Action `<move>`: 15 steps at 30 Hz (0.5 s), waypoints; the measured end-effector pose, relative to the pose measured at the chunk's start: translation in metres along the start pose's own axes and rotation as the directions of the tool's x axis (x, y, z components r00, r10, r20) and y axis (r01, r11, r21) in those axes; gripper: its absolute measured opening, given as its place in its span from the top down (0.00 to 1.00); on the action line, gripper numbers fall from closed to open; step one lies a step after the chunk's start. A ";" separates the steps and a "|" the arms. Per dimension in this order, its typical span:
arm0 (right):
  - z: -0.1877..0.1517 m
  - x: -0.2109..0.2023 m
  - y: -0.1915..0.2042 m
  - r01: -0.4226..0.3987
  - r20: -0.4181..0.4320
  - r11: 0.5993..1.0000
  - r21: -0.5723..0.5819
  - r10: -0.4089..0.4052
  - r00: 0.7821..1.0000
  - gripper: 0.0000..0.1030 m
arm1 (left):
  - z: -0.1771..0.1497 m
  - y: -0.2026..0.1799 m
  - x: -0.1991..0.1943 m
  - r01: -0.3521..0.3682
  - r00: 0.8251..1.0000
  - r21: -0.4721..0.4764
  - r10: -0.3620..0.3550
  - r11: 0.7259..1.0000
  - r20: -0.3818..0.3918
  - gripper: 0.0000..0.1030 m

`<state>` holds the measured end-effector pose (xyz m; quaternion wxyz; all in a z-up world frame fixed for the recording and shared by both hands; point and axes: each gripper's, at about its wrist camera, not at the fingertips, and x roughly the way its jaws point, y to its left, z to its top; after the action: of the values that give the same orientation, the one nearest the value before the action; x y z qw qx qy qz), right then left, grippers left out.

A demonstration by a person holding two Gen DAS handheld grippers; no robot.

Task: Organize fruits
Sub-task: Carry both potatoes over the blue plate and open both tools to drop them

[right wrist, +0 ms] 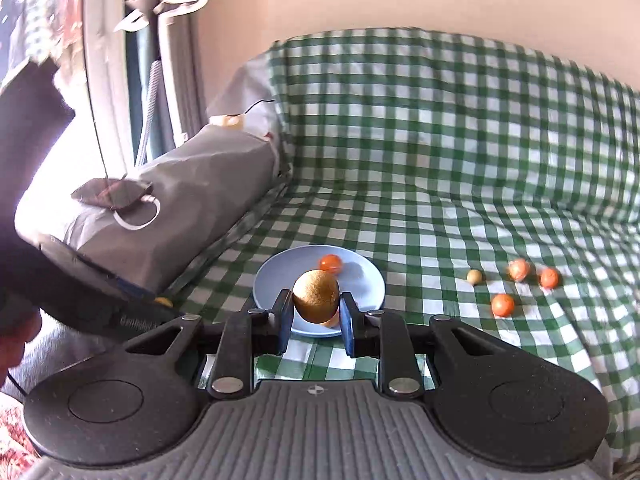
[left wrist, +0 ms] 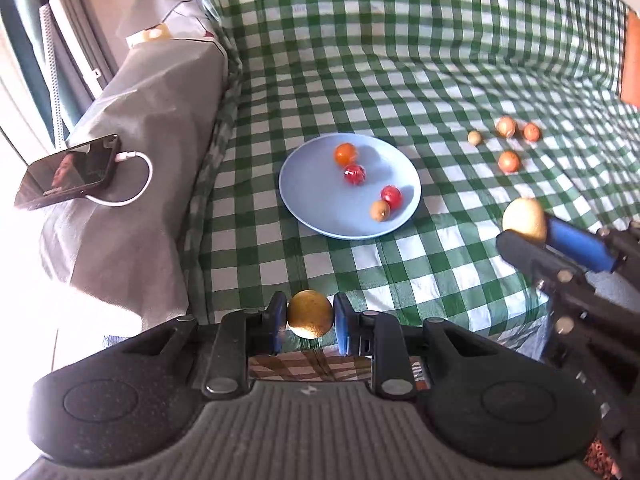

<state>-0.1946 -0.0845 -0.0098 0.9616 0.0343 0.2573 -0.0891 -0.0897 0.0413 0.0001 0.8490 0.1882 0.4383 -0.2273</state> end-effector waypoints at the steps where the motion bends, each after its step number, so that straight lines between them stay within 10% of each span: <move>1: 0.000 -0.002 0.005 0.000 -0.001 1.000 -0.014 0.000 1.000 0.75 | -0.002 0.001 -0.002 0.003 1.000 -0.004 -0.003 1.000 0.010 0.74; 15: -0.002 -0.011 0.034 0.031 -0.016 0.995 -0.096 -0.032 0.999 0.75 | -0.012 0.019 -0.012 0.031 0.998 -0.052 -0.028 0.998 0.052 0.74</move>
<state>-0.1984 -0.0494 -0.0057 0.9583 -0.0151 0.2704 -0.0915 -0.0937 0.0656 0.0053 0.8611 0.1534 0.4249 -0.2332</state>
